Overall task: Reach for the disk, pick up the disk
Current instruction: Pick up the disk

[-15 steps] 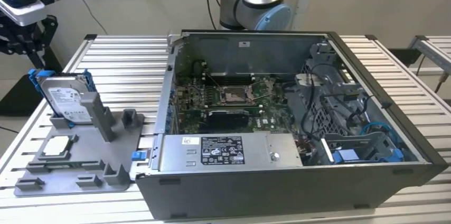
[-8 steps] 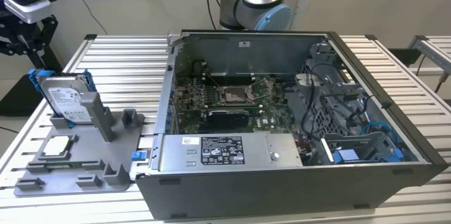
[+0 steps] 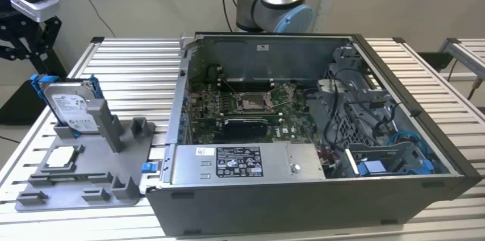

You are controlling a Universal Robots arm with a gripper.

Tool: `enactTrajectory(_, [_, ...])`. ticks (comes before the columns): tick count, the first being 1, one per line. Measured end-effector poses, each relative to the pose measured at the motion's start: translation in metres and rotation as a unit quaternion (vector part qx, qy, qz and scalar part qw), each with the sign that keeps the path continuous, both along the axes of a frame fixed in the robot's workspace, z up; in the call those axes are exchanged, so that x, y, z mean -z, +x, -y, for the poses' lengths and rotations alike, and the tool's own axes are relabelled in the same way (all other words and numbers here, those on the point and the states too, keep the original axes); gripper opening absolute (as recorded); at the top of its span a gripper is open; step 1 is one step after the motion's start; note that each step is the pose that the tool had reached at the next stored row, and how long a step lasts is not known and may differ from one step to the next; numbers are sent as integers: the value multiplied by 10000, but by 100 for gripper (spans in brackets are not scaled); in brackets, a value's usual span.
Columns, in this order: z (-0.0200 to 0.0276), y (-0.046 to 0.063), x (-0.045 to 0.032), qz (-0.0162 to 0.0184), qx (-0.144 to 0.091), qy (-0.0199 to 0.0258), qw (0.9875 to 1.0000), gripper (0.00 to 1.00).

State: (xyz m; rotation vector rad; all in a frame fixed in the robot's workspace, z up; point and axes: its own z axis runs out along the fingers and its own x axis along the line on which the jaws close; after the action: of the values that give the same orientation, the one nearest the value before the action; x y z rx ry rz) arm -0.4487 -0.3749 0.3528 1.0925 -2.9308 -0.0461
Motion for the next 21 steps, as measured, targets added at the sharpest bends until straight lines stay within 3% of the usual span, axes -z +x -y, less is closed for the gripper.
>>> enactTrajectory(5, [0,0,0,9,-449,0,9990,0])
enactTrajectory(11, [0,0,10,39,-993,-1,9951,0])
enactTrajectory(16, [0,0,39,61,-1447,-2,9895,0])
enactTrajectory(21, [0,0,63,69,-1898,0,9818,0])
